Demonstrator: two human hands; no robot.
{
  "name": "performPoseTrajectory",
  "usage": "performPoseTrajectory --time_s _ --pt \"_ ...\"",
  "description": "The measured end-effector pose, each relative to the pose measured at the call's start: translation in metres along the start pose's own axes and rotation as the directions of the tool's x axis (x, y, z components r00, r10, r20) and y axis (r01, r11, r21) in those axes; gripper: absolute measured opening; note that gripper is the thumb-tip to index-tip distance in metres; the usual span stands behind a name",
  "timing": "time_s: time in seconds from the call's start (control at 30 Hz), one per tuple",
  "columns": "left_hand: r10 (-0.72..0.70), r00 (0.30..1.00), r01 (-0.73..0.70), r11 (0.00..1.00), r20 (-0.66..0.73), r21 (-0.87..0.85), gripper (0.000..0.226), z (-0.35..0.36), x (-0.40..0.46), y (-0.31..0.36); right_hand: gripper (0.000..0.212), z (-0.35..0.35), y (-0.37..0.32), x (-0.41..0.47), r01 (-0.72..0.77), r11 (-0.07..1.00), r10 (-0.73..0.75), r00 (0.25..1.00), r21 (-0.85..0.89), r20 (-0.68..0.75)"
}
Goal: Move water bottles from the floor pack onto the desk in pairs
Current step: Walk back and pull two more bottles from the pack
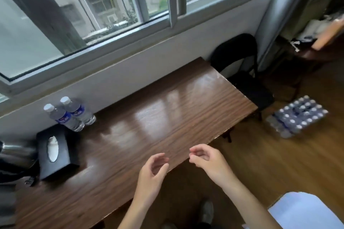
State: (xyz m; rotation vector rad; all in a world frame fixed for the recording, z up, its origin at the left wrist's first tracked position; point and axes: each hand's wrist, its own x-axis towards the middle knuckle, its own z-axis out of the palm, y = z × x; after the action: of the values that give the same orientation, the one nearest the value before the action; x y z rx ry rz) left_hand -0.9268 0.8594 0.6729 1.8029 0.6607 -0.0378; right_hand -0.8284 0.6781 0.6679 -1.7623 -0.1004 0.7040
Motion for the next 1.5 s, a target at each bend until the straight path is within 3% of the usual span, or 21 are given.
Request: performPoseTrajectory --time_s 0.2,0.4,0.67,0.9,1.23,1.5 --pt "-0.016 0.988 0.008 0.998 0.152 0.056 0.023 0.100 0.013 0.038 0.012 -0.112 0.047 -0.033 -0.079 0.993 0.094 0.979 0.087 -0.181" --pt "-0.083 0.936 0.035 0.989 0.343 0.144 0.021 0.185 0.048 0.063 0.010 -0.198 0.091 -0.046 -0.151 0.952 0.250 0.887 0.268 -0.389" --pt "-0.144 0.794 -0.020 0.965 0.591 0.263 0.019 0.331 0.122 0.107 0.013 -0.294 0.143 -0.045 -0.148 0.859 0.451 0.671 0.490 -0.588" --pt "-0.128 0.683 -0.139 0.944 0.719 0.300 0.019 0.471 0.196 0.163 0.014 -0.399 0.164 -0.013 -0.060 0.767 0.576 0.503 0.639 -0.644" --pt "-0.157 0.594 -0.234 0.905 0.789 0.356 0.017 0.617 0.266 0.228 0.012 -0.551 0.172 0.037 -0.011 0.728 0.624 0.426 0.685 -0.655" --pt "-0.175 0.643 -0.223 0.889 0.746 0.400 0.016 0.739 0.298 0.274 0.012 -0.683 0.201 0.072 -0.007 0.749 0.592 0.458 0.663 -0.664"
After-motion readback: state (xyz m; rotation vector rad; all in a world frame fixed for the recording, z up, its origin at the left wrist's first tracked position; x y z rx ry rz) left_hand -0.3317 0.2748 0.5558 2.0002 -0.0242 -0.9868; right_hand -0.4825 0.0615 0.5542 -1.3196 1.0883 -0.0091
